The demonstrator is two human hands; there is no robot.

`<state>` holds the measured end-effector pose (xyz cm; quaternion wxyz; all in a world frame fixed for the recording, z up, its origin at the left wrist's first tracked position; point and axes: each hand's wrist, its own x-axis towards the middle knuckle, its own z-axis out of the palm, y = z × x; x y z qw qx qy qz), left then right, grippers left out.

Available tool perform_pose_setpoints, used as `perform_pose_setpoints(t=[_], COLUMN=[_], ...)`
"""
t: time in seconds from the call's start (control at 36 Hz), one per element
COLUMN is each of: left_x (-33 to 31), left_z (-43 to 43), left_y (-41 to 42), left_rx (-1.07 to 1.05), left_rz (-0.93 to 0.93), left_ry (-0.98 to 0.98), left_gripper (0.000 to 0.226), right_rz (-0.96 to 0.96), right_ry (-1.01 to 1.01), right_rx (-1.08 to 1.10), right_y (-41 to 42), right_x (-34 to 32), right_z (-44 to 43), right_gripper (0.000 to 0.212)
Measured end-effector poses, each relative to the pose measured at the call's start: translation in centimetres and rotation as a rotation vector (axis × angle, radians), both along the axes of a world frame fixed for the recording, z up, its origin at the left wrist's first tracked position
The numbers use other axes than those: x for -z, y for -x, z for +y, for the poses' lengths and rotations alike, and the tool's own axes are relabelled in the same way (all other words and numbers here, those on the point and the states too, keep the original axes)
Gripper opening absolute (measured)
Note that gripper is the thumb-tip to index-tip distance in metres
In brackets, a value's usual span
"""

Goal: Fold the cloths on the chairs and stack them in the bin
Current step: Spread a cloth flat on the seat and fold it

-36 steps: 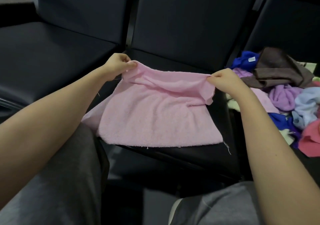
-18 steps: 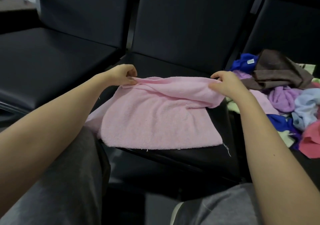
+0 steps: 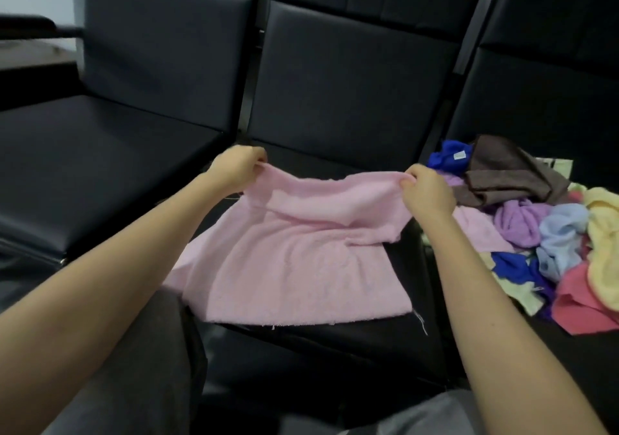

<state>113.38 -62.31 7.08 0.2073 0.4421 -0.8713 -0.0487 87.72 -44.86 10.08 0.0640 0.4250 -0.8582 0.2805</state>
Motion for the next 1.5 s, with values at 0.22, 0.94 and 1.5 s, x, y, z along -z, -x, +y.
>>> perform_pose_setpoints(t=[0.22,0.94,1.5], left_x=[-7.7,-22.4,-21.3], left_z=[-0.6,-1.3,-1.3], left_y=[0.3,0.3,-0.9], left_rx=[-0.157,-0.063,0.152], left_rz=[0.017,-0.122,0.603], left_ry=[-0.088,-0.667,-0.28], left_gripper=[0.016,0.005,0.004], right_rz=[-0.109,-0.588,-0.237], right_ry=[0.001,-0.158,0.47], right_rx=[0.017,-0.104,-0.079], right_y=[0.9,4.1,2.8], right_x=[-5.6,-18.7,-18.3], right_z=[-0.6,2.3,0.3], right_gripper=[0.013,0.012,0.016])
